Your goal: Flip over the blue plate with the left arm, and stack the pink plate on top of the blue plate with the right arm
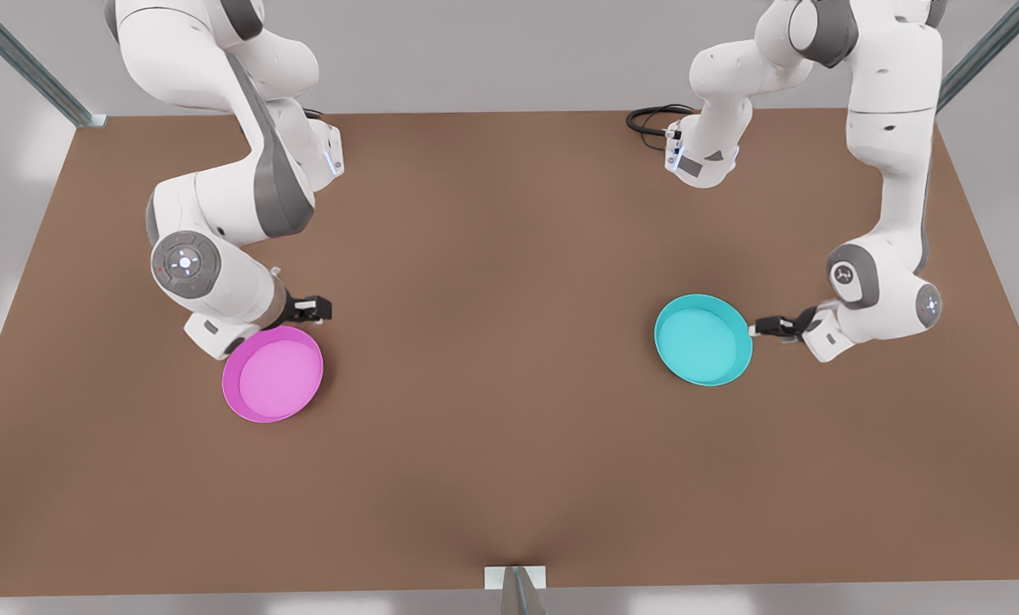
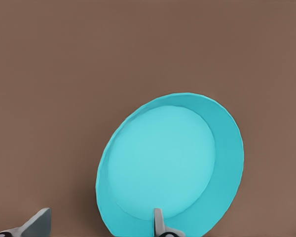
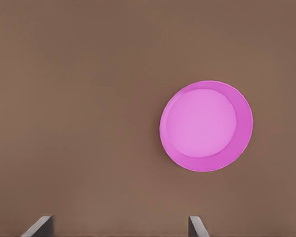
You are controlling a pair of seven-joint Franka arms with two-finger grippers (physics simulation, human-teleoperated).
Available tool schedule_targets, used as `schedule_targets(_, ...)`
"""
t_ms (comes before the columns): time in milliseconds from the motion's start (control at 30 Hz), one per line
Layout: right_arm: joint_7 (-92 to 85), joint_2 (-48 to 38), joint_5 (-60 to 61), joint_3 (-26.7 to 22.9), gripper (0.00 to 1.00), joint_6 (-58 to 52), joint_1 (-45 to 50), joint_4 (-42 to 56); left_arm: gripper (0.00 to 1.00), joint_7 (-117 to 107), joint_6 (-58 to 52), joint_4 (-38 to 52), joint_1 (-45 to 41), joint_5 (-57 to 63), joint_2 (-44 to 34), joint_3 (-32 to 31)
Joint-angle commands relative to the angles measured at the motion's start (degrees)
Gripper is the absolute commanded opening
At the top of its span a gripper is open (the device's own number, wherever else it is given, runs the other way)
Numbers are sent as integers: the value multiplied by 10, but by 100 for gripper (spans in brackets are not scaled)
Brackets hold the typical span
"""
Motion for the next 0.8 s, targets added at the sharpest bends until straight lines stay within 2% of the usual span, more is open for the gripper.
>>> schedule_targets(0,0,0,0,0,100,0,0,0,100,0,0,0,1,-33,4,1)
schedule_targets(100,0,0,2,0,100,-5,-1,3,100,8,2,5,40,-34,32,-14)
schedule_targets(267,1,0,6,-1,100,-7,-5,1,100,9,7,5,40,-75,49,-26)
schedule_targets(600,23,1,12,0,100,-10,6,3,100,9,21,19,42,-76,79,-37)
schedule_targets(633,27,1,13,-1,100,-9,8,6,97,9,21,19,42,-76,81,-37)
schedule_targets(667,31,0,11,0,100,-6,7,8,77,9,21,19,42,-76,82,-37)
schedule_targets(700,39,0,11,-1,100,-6,2,8,67,9,20,19,42,-76,83,-37)
schedule_targets(767,34,0,8,-5,100,-3,-30,24,63,9,20,18,43,-75,85,-37)
